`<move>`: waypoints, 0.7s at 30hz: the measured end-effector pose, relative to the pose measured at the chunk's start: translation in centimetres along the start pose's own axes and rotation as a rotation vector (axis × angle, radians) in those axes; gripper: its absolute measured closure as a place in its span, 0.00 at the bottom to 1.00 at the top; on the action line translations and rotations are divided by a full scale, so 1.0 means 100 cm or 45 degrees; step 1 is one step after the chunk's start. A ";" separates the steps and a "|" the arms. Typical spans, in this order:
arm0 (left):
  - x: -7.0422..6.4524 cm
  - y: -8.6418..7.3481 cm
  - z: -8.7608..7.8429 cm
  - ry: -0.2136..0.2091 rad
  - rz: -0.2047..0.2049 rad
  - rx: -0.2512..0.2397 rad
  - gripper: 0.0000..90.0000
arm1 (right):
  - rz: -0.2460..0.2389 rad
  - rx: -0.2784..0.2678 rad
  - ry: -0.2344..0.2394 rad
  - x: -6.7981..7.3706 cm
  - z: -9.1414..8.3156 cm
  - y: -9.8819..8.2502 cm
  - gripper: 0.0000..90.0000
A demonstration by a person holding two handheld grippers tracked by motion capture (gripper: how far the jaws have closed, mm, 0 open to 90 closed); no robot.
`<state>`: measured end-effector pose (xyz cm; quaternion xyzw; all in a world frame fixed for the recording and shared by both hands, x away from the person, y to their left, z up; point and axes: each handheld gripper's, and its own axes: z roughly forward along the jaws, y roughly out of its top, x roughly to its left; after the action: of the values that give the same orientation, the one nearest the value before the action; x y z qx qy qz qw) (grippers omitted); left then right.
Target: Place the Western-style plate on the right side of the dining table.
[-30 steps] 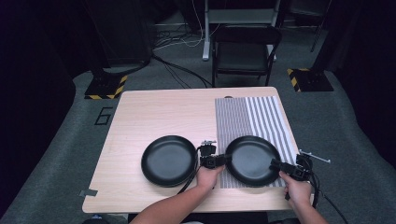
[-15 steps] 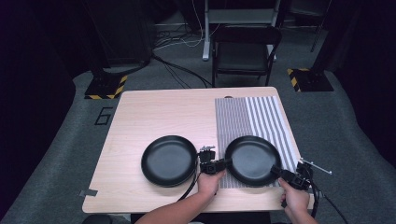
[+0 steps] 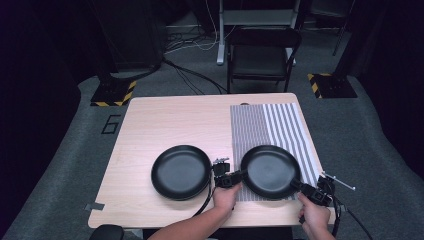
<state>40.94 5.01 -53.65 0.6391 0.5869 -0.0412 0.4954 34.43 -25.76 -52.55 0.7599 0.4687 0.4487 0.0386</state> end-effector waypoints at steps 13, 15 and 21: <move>-0.001 0.024 0.001 0.035 0.001 -0.030 0.81 | -0.037 -0.017 0.043 0.014 0.009 0.019 0.86; -0.002 0.029 0.003 0.040 -0.001 -0.033 0.81 | -0.037 -0.017 0.052 0.016 0.011 0.025 0.86; -0.003 0.045 0.013 0.057 0.017 -0.042 0.82 | -0.055 -0.001 0.049 0.017 0.021 0.040 0.85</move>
<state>45.06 4.68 -51.52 0.6355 0.5943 -0.0139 0.4927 38.86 -25.95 -50.77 0.7408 0.4856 0.4624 0.0396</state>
